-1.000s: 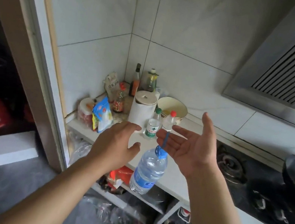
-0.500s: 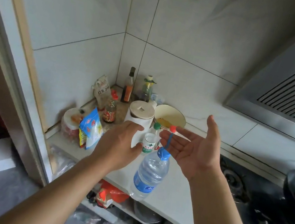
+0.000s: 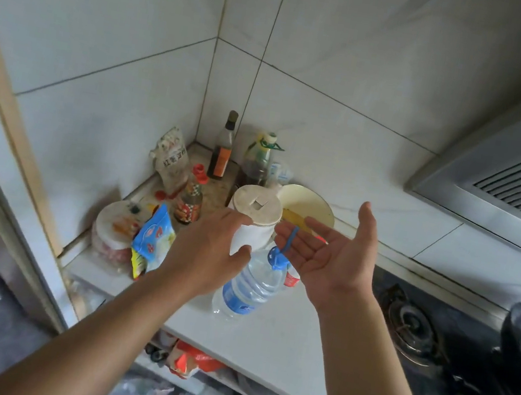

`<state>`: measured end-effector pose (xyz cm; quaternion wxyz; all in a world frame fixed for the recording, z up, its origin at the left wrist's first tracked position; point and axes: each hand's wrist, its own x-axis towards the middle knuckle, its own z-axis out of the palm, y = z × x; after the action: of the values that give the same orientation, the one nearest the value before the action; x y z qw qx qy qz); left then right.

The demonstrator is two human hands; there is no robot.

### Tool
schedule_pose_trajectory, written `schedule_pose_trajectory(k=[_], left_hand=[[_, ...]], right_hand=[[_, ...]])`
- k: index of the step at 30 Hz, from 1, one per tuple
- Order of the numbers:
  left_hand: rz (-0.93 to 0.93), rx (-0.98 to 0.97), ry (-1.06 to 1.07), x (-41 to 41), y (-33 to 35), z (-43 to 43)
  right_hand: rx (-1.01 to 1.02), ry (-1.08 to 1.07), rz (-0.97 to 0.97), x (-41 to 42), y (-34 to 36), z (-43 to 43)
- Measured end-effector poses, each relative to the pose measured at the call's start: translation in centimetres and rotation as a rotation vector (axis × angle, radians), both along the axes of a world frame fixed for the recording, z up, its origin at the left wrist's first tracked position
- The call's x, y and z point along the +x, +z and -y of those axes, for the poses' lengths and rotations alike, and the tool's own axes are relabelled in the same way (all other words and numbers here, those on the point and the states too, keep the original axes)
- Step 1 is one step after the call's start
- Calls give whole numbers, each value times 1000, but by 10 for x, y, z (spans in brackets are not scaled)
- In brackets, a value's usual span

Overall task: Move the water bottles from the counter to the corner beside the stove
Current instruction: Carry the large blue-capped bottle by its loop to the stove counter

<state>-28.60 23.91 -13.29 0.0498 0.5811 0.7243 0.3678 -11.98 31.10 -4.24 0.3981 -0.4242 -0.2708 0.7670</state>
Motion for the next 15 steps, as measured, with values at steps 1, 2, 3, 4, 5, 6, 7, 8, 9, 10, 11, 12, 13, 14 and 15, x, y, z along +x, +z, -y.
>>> schedule_pose_trajectory(k=[1, 2, 3, 4, 5, 6, 7, 8, 9, 10, 11, 12, 13, 14, 15], left_hand=[[4, -4, -4, -5, -1, -1], [7, -6, -13, -9, -2, -3], [9, -7, -21, -13, -2, -4], [10, -5, -27, -16, -3, -6], [14, -3, -31, -19, -4, -8], [18, -1, -32, -22, -4, -9], [22, 0, -31, -25, -4, -11], [25, 0, -31, -27, -4, -12], [30, -1, -31, -30, -5, -14], [39, -6, -32, -34, -6, -16], [45, -8, -31, -37, -6, -18], [47, -7, -31, -37, -6, -19], [48, -6, -32, -38, -6, -20], [48, -2, -36, -38, -6, -20], [47, 3, -41, -38, -6, -20]], right_hand=[[-2, -9, -9, -6, -1, -3], [-5, -16, -19, -12, -2, -5], [-8, -20, -29, -18, -3, -7], [-13, -23, -38, -23, -3, -10], [-16, -28, -47, -27, -4, -12], [-19, -36, -55, -31, -5, -15], [-20, -44, -61, -35, -6, -17], [-17, -51, -65, -38, -6, -20], [-15, -57, -66, -41, -7, -22], [-16, -61, -65, -46, -8, -26], [-18, -64, -64, -49, -9, -29], [-19, -65, -64, -50, -10, -30], [-21, -65, -64, -51, -11, -32], [-26, -63, -61, -52, -13, -32], [-31, -59, -56, -52, -15, -32]])
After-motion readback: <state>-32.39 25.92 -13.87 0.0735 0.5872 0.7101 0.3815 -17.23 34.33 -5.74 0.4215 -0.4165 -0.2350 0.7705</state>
